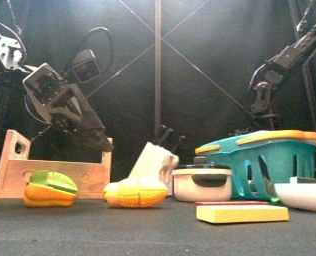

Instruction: Grab yellow nut

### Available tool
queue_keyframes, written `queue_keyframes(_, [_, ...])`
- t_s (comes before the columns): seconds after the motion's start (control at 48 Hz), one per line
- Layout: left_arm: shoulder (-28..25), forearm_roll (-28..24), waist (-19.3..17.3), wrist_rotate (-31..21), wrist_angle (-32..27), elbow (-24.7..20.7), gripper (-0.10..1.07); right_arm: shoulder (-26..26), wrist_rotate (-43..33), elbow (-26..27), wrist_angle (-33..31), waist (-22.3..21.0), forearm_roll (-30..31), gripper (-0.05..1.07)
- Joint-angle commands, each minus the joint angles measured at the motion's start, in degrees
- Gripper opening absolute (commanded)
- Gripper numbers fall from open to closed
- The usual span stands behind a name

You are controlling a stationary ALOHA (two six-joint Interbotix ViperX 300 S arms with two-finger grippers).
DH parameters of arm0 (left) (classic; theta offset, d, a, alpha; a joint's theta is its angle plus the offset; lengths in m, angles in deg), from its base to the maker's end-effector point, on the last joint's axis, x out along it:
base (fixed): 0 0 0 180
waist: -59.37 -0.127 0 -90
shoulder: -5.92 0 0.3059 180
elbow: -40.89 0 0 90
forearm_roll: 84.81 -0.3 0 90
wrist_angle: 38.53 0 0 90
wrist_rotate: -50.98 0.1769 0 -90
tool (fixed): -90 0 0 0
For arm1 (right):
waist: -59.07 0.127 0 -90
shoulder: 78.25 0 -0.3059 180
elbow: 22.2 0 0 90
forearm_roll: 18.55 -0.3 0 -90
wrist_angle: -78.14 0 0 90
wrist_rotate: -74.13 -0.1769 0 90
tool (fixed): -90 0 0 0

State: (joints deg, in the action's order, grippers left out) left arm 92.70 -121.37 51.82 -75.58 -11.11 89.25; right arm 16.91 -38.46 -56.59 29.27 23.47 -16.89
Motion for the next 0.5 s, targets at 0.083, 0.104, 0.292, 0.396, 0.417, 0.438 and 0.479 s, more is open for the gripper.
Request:
queue_keyframes(0.083, [0.2, 0.2, -0.3, 0.2, 0.3, -0.6, 0.96, -0.5, -0.8, 0.7, -0.8, 0.7, 1.5, 0.97])
queue_keyframes(0.104, [0.2, 0.2, -0.3, 0.2, 0.3, -0.5, 0.96, -0.5, -0.8, 0.7, -1.1, 0.8, 1.7, 0.97])
queue_keyframes(0.292, [0.2, 0.2, -0.3, 0.2, 0.3, -0.5, 0.96, -0.4, -0.5, 1.1, -4.3, 1.2, 2.1, 0.97])
queue_keyframes(0.396, [0.2, 0.2, -0.3, 0.2, 0.3, -0.4, 0.96, -0.4, 0.0, 1.0, -4.6, 1.2, 2.2, 0.97])
queue_keyframes(0.417, [0.3, 0.1, -0.3, 0.2, 0.3, -0.4, 0.96, -0.4, 0.1, 0.9, -4.6, 1.1, 2.2, 0.97])
queue_keyframes(0.438, [0.2, 0.1, -0.3, 0.2, 0.3, -0.4, 0.96, -0.4, 0.1, 0.7, -4.6, 1.0, 2.2, 0.97])
queue_keyframes(0.479, [0.2, 0.1, -0.3, 0.2, 0.3, -0.3, 0.96, -0.2, 0.2, 0.4, -4.4, 0.9, 2.3, 0.97])
